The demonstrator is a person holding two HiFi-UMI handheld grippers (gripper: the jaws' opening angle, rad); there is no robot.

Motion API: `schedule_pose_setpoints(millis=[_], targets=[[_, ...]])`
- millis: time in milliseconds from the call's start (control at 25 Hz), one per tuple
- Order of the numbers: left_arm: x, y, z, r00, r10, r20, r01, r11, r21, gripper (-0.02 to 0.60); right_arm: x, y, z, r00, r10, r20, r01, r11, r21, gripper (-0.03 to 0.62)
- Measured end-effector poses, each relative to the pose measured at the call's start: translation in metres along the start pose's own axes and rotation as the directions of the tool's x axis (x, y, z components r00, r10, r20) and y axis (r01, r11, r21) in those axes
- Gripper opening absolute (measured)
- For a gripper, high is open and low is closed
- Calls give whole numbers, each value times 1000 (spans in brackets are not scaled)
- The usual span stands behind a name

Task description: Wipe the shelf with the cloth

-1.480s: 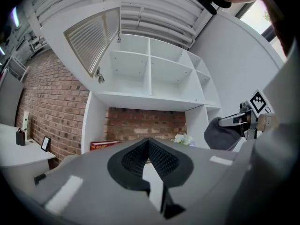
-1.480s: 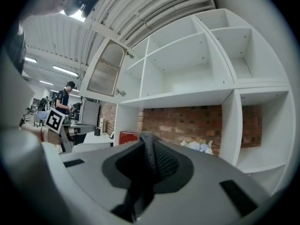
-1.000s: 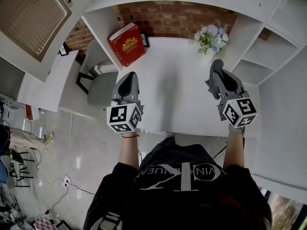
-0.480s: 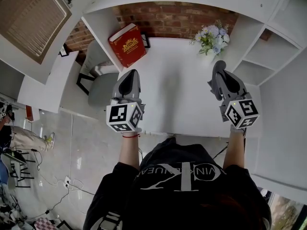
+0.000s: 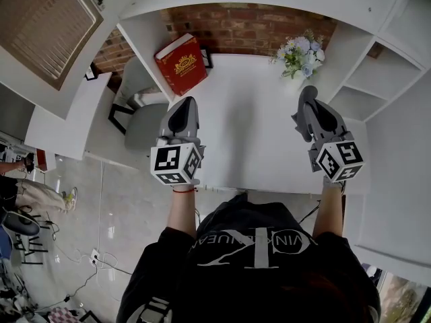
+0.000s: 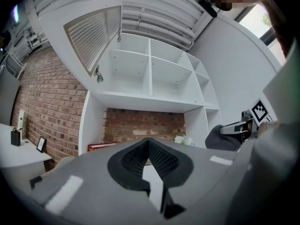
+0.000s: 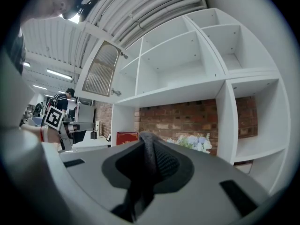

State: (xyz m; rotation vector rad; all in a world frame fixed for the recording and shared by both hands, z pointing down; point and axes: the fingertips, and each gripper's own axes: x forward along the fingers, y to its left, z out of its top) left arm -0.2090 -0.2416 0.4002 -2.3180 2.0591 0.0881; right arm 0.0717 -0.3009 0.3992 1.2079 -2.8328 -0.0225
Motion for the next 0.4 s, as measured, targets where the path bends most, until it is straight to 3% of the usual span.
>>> schedule_pose_setpoints(millis=[400], targets=[[5, 7, 3, 1000, 1, 5, -1, 1000, 5, 11, 5, 0, 2, 1000, 4, 11, -4, 1000, 17, 60]])
